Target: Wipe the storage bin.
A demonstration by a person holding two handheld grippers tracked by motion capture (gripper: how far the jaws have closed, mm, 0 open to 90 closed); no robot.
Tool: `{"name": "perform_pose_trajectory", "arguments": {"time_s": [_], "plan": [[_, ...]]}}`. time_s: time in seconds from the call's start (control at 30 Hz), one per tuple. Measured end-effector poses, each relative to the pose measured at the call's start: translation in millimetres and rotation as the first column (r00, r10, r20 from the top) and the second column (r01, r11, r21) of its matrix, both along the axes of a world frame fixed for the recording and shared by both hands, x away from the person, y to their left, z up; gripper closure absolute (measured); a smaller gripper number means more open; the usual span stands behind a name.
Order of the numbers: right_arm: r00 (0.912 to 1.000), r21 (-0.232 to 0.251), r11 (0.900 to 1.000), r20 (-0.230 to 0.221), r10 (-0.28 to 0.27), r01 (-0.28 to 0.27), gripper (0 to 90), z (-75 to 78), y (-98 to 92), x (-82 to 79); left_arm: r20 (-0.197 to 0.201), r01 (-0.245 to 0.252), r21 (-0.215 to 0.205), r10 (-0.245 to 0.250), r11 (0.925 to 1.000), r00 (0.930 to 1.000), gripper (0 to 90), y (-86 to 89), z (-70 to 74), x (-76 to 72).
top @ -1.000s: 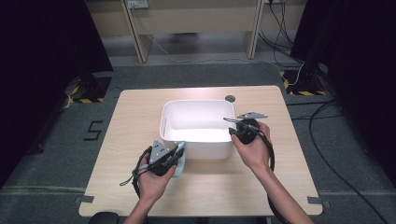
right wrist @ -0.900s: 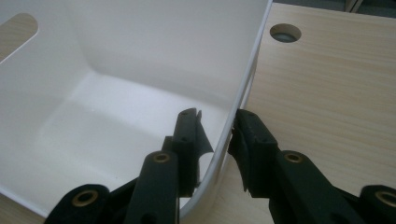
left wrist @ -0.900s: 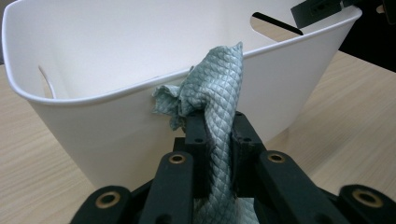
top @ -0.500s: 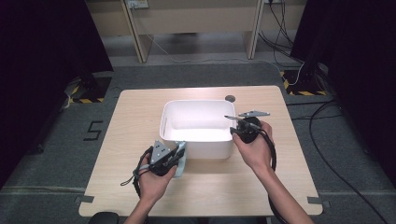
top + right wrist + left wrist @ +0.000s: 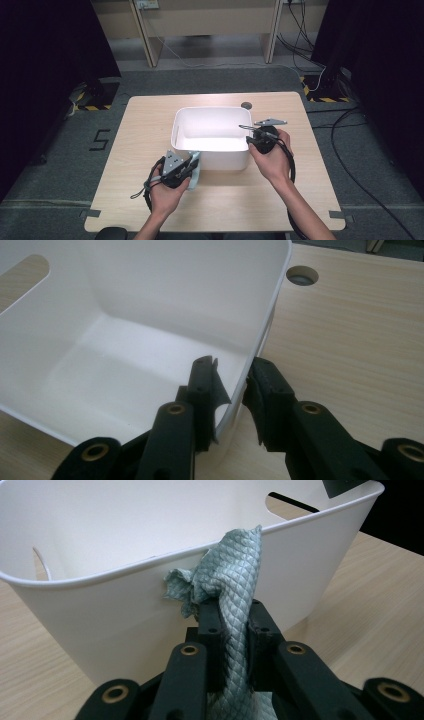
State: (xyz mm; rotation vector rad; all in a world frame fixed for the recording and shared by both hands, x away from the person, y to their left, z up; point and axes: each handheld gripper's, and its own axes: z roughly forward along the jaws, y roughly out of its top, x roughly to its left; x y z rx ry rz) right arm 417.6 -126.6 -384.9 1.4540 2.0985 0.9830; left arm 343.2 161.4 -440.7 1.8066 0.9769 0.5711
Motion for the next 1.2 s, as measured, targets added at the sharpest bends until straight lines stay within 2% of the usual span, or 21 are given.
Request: {"name": "perform_pose_trajectory", "arguments": {"time_s": [0.77,1.2], "plan": [[1.0,0.014,1.0,0.007,0.003,-0.004,72.8,-1.1,-0.8,0.2,-0.011,0.001,-0.001,-0.001,1.0,0.9999,80.2,-0.9,-4.4,1.5],[1.0,0.013,1.0,0.009,0.002,-0.002,72.8,-1.4,-0.8,0.3,-0.018,0.0,0.004,0.0,1.0,0.9998,80.2,-3.1,-11.5,2.4]]}}
